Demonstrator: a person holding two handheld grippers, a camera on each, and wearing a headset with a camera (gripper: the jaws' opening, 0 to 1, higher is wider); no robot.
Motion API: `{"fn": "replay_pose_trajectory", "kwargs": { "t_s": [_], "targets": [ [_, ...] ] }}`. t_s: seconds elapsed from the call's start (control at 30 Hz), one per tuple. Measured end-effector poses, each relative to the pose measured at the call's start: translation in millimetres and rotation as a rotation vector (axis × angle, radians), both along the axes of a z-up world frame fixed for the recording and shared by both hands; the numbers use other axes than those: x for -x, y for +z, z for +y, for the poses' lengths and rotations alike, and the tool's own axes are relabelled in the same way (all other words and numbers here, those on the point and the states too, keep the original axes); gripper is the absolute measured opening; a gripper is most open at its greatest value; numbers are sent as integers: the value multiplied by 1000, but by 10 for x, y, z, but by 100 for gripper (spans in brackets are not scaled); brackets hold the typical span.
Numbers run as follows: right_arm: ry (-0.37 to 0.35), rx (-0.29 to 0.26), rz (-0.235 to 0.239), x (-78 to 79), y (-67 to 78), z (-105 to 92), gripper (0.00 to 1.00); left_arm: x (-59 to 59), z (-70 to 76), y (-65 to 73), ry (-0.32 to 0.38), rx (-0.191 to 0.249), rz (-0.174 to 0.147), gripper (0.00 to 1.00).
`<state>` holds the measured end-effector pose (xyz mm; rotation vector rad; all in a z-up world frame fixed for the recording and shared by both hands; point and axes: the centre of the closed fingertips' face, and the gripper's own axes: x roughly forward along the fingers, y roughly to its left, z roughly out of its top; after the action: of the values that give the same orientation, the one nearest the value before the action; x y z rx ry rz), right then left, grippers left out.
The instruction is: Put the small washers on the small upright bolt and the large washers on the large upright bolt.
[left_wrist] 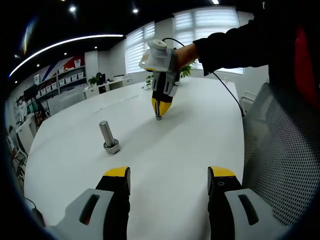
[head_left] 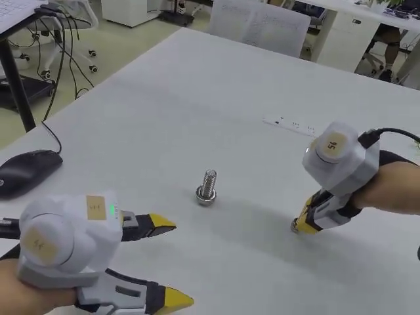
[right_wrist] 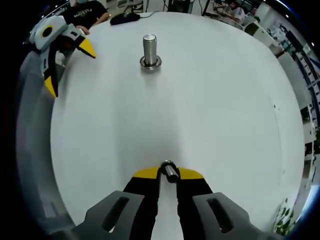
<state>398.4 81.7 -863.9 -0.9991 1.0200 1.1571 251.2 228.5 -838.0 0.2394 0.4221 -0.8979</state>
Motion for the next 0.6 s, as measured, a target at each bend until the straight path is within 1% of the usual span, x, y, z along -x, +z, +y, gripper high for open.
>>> {"fn": "replay_pose_trajectory", "kwargs": {
  "t_s": [0.27, 0.6],
  "targets": [
    [1, -2, -5, 32, 16, 4, 14, 1, -4, -5, -2, -1, 3, 62],
    [-8, -13, -11, 76, 13, 4, 20, -5, -13, 7, -5, -2, 3, 62]
  ]
}}
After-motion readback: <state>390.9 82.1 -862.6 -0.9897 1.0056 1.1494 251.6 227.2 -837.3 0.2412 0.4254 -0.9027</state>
